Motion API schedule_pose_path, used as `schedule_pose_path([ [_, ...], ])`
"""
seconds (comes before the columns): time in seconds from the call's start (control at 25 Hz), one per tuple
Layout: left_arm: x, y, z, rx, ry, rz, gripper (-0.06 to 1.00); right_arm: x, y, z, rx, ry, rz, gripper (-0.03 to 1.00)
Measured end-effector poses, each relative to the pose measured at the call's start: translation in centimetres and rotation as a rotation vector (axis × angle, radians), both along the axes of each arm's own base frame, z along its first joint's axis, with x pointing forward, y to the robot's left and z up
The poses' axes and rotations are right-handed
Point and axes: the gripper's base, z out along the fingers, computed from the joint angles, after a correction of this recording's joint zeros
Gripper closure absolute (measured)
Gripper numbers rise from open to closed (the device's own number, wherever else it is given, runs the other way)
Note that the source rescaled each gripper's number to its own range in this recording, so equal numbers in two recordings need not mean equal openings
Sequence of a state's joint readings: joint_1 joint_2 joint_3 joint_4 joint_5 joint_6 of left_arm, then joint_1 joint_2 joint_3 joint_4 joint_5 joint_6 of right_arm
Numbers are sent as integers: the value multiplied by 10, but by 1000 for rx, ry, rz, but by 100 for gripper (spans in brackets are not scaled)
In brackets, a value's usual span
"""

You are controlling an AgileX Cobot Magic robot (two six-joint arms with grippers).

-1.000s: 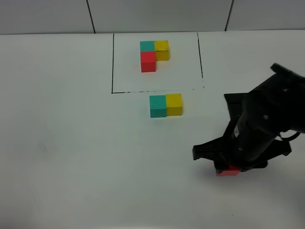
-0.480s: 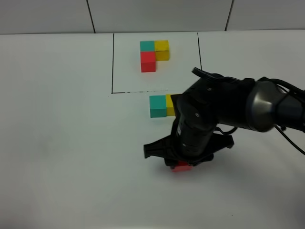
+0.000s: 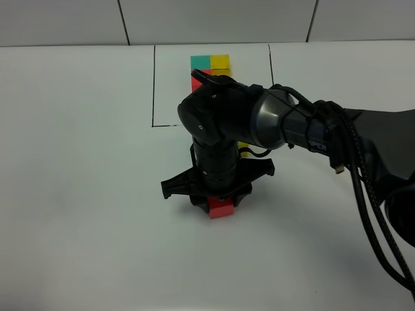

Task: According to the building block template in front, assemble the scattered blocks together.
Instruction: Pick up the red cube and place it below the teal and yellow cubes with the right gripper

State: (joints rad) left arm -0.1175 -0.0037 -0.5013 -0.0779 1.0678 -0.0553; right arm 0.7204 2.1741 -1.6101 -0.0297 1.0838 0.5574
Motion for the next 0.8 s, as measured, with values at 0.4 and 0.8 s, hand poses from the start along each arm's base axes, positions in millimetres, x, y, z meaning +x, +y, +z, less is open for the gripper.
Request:
schedule_pose_path([
  [0.4,0,0,0,0,0,0,20,11,-4,-6,-52,-49,-27,95],
  [0.8,0,0,0,1,0,0,20,18,-3,-6,-8,-95,-39,95],
])
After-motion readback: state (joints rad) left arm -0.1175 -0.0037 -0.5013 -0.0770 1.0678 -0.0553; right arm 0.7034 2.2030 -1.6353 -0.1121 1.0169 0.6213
